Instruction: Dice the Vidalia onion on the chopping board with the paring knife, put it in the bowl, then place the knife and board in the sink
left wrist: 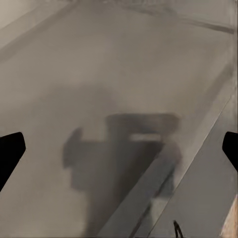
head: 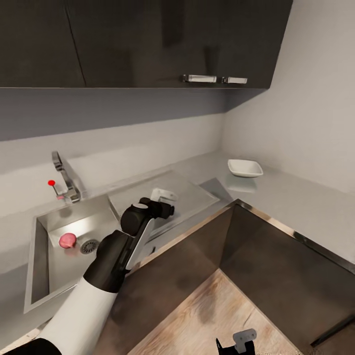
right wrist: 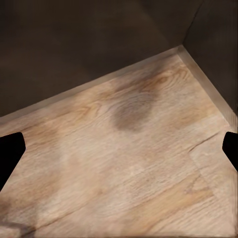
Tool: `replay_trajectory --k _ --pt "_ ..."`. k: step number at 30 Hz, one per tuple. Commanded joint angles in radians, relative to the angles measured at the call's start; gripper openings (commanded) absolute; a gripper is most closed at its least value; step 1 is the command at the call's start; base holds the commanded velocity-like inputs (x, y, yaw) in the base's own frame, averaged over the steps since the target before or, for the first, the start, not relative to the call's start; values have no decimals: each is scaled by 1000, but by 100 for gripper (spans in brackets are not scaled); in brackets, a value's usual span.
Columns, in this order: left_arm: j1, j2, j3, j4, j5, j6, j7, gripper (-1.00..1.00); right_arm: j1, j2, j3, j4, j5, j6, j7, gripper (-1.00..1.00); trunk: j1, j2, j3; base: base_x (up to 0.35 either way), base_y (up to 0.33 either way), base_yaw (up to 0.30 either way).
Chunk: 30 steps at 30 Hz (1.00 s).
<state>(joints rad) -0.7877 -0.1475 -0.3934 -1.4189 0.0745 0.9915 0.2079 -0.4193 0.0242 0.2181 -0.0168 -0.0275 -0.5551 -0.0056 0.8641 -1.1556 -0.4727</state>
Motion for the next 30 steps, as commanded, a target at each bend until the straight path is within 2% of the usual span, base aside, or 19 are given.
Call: replay_trajectory --k 1,22,30 --pt "-1 0 -1 -2 9 4 8 100 -1 0 4 1 -3 -3 -1 100 -4 7 3 0 0 -228" --pt "-1 -1 -1 -5 10 4 8 100 -1 0 5 1 -3 -3 -1 100 -84 154 93 0 0 -229" --pt "-1 -1 -1 -4 10 4 8 100 -1 0 4 1 -3 -3 -1 100 -115 210 125 0 0 -116"
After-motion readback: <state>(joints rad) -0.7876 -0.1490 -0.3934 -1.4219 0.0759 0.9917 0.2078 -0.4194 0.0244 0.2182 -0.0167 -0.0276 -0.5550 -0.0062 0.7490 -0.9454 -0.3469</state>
